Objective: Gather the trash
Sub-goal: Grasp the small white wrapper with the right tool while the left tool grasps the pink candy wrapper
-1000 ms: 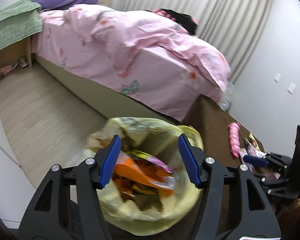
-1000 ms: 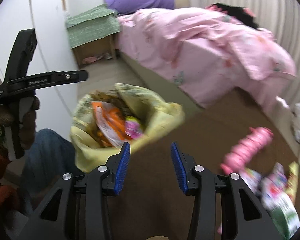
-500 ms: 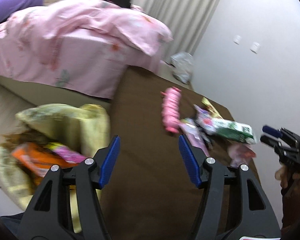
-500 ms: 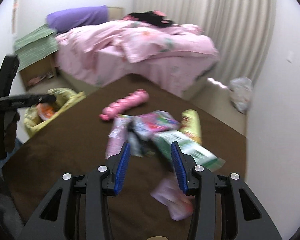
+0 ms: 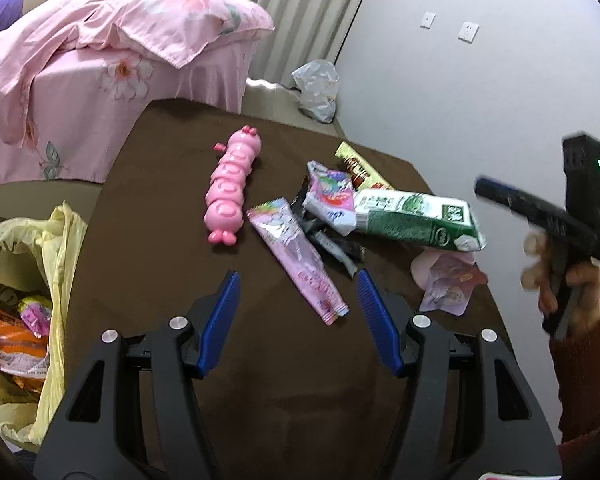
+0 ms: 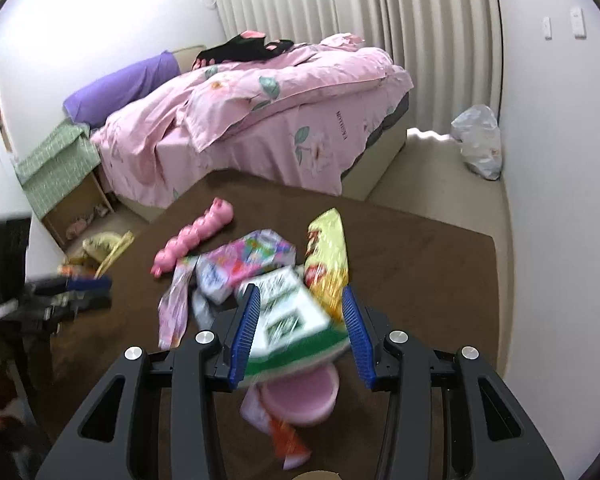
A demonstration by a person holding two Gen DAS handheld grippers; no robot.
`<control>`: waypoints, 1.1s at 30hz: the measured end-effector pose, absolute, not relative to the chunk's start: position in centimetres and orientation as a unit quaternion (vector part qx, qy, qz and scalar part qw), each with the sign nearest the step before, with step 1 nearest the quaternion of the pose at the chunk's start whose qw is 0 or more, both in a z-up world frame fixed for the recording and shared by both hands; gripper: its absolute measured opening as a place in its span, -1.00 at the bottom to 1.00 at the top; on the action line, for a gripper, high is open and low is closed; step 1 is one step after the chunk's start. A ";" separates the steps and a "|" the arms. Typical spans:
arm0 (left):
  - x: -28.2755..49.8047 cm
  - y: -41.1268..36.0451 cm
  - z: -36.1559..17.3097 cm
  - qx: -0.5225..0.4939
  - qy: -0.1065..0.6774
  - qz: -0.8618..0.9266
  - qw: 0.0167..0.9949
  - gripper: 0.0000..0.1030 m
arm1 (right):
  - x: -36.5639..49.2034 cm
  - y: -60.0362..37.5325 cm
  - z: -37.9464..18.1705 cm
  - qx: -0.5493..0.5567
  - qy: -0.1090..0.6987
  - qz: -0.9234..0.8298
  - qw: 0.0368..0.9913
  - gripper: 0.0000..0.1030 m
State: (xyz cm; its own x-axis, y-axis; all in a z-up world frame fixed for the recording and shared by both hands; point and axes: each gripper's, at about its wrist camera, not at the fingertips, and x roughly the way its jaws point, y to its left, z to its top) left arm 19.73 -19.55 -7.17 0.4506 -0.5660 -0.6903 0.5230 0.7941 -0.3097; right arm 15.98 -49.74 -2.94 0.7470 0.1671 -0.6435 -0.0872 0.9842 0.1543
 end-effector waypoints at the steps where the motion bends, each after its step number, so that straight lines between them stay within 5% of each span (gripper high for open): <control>1: 19.7 -19.2 -7.4 -0.027 0.418 -0.316 0.851 0.12 | 16.7 -50.2 -3.1 0.070 0.351 0.069 0.931 -0.20; 6: 20.2 -17.2 -8.2 -0.041 0.428 -0.294 0.854 0.12 | 18.9 -51.4 -4.8 0.135 0.393 0.090 0.905 -0.20; 23: 19.9 -17.0 -9.5 -0.062 0.444 -0.291 0.845 0.12 | 8.2 -47.3 -5.8 0.013 0.358 0.041 0.933 -0.20; 33: 20.1 -19.4 -9.3 -0.032 0.444 -0.298 0.844 0.12 | 9.2 -47.0 -10.4 0.054 0.392 0.074 0.915 -0.20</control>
State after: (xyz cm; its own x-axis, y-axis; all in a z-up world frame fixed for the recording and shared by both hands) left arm 20.07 -19.40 -9.28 0.4278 -0.5314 -0.7312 0.4743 0.8206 -0.3189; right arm 9.24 -47.04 -10.41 0.6817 0.1782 -0.7096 -0.0935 0.9831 0.1572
